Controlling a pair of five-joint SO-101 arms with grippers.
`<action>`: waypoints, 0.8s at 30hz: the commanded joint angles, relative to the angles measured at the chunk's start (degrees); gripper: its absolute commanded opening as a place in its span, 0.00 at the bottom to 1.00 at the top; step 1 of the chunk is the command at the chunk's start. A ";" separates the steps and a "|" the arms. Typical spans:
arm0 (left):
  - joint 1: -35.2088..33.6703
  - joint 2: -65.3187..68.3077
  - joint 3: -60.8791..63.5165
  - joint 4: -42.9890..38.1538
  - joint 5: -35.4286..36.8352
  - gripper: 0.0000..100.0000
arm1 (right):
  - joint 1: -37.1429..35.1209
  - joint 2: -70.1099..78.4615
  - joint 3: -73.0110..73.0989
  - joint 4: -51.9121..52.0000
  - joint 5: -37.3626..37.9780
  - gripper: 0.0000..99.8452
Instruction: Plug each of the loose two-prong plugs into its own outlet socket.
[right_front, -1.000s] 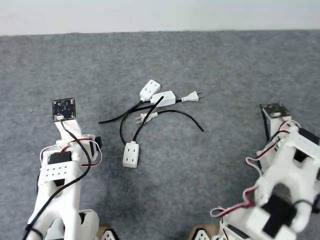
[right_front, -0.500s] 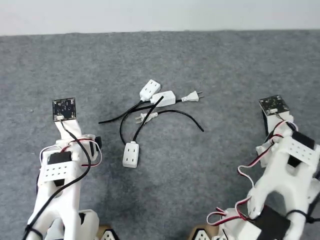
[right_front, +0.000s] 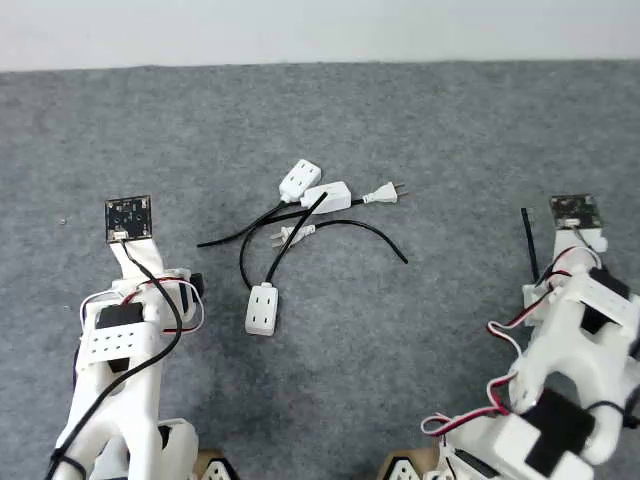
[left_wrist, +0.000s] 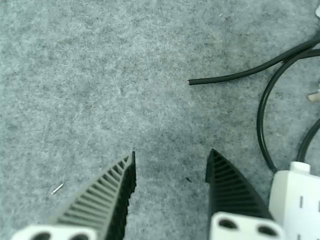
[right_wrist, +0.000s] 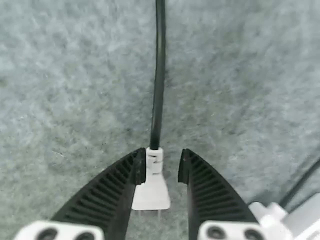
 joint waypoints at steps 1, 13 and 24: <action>0.35 -1.58 -0.31 -1.49 -0.44 0.22 | 0.22 1.27 -0.62 -1.19 -0.88 0.13; 0.18 -1.58 -0.31 -1.49 -0.44 0.22 | -0.22 4.79 -0.62 -4.70 0.88 0.11; 0.18 -1.58 -0.31 -1.49 -0.44 0.22 | -0.22 4.44 -0.70 -4.62 0.97 0.04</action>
